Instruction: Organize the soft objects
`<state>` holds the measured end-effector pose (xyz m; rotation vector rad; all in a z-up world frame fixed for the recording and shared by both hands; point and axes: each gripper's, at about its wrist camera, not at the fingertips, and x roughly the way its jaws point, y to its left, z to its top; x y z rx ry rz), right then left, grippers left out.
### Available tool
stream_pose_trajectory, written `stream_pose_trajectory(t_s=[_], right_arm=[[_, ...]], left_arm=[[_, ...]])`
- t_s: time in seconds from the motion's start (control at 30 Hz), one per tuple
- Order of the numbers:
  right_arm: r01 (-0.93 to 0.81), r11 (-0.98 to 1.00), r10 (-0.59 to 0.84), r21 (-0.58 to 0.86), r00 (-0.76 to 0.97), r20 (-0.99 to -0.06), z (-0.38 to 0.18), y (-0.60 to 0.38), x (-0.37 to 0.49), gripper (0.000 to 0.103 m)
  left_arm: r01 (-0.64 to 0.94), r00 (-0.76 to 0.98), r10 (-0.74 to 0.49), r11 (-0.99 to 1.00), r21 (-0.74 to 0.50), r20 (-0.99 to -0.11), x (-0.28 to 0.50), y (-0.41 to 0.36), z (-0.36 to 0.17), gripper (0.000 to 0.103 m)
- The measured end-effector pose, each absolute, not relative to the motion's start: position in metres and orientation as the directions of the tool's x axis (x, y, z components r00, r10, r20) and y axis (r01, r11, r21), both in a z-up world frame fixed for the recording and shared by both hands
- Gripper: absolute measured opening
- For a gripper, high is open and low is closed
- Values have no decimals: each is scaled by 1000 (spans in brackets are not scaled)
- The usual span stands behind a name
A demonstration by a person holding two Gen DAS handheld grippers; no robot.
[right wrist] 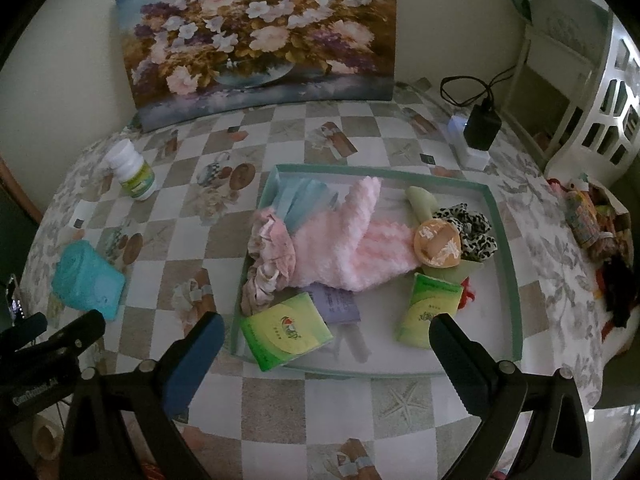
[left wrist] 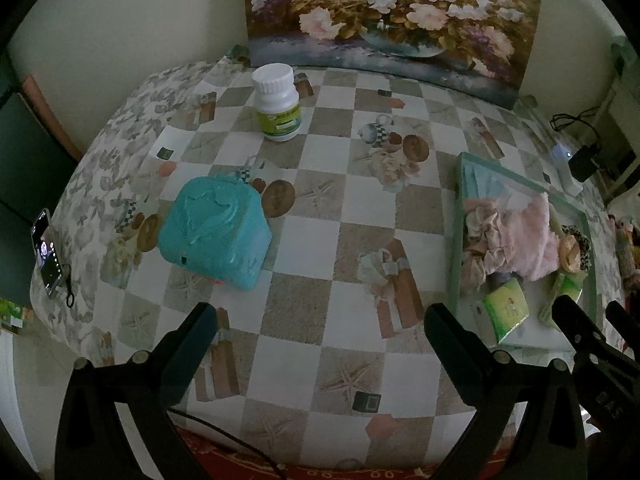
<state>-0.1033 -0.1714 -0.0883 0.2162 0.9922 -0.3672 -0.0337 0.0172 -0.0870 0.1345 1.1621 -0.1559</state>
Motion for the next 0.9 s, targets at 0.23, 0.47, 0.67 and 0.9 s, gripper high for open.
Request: stream_pose_trajectory(t_s=[0.23,0.47,0.67,0.9], right_arm=[[397,918,-203,10,491,-847,-88,-172,-103,103],[396,918,-203,9,490,-848,-89,-172,-103,103],[397,918,-204,9,490,-848,-89,-172,-103,103],[397,918,-204,8,489,-848,-89,-172,-103,103]], left_arm=[[193,388,-54,981,24,-920,-33,17,-87,103],[192,389,-53,981,25,-920,-34,17,-86,103],[192,391,-50,981,28,-919,-34,16,-86,103],[186,396,-48,982,28,-917,-34,17,-85,103]])
